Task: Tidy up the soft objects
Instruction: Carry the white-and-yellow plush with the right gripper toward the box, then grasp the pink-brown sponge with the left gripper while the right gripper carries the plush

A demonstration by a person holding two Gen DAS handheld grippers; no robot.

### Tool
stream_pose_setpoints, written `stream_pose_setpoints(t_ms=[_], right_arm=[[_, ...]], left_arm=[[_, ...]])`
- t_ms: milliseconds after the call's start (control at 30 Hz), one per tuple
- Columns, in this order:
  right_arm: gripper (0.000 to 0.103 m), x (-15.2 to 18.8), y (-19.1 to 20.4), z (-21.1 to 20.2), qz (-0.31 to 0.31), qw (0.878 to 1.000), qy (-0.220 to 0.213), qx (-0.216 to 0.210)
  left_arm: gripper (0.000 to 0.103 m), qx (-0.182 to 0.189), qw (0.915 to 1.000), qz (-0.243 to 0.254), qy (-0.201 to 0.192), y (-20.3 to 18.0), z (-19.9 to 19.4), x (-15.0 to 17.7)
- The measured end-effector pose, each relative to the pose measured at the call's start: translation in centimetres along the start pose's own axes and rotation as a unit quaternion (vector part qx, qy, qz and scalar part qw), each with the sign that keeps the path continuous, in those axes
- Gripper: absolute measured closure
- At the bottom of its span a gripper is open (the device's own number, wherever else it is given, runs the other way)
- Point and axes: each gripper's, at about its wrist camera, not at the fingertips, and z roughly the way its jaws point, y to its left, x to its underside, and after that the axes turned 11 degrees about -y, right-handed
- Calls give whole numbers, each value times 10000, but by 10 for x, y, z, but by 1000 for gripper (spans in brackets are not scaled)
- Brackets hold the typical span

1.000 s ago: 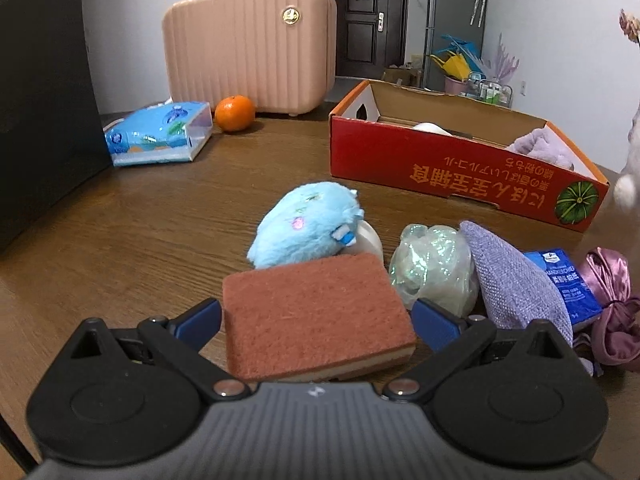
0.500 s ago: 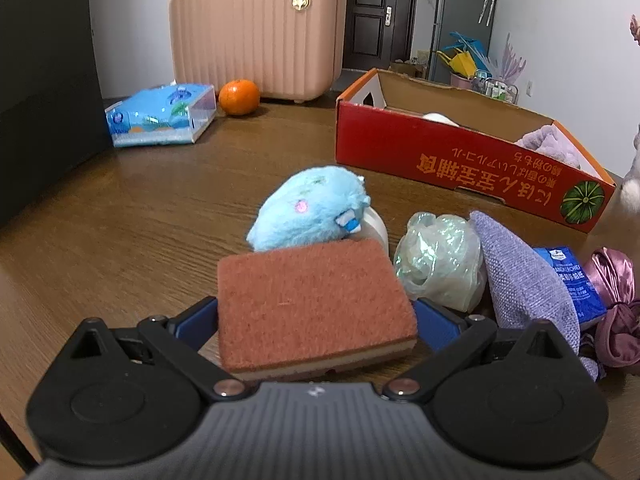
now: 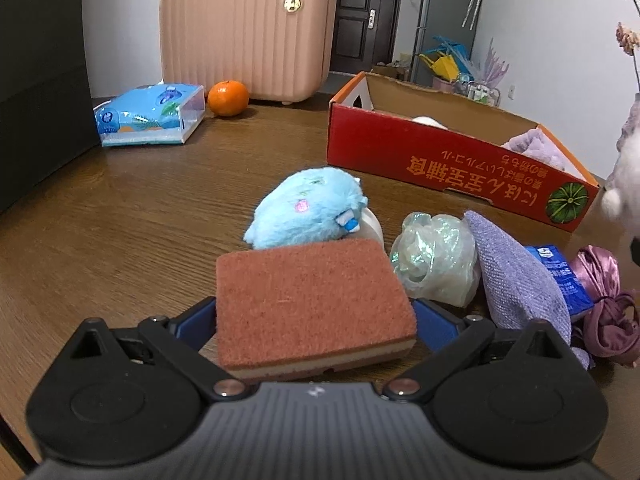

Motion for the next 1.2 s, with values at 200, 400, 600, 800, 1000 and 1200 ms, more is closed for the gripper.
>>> stream_pose_setpoints(t_ms=[200, 400, 600, 800, 1000, 1200], right_arm=[[51, 3, 4, 1, -109, 9999, 69, -41], [51, 7, 10, -1, -257, 9996, 139, -56], [51, 14, 19, -6, -441, 9988, 220, -50], [51, 21, 31, -12, -613, 9977, 287, -30], [51, 25, 37, -16, -659, 9973, 321, 26], [51, 26, 41, -19, -646, 9972, 358, 96]], left_arm=[[1, 153, 9997, 69, -154, 6, -13, 1], [1, 292, 9991, 160, -262, 12, -23, 3], [1, 444, 9973, 269, -512, 15, -36, 4], [1, 506, 9962, 283, -648, 24, -42, 4], [1, 568, 9948, 296, -787, 33, -49, 3], [1, 651, 9926, 396, -950, 36, -56, 1]])
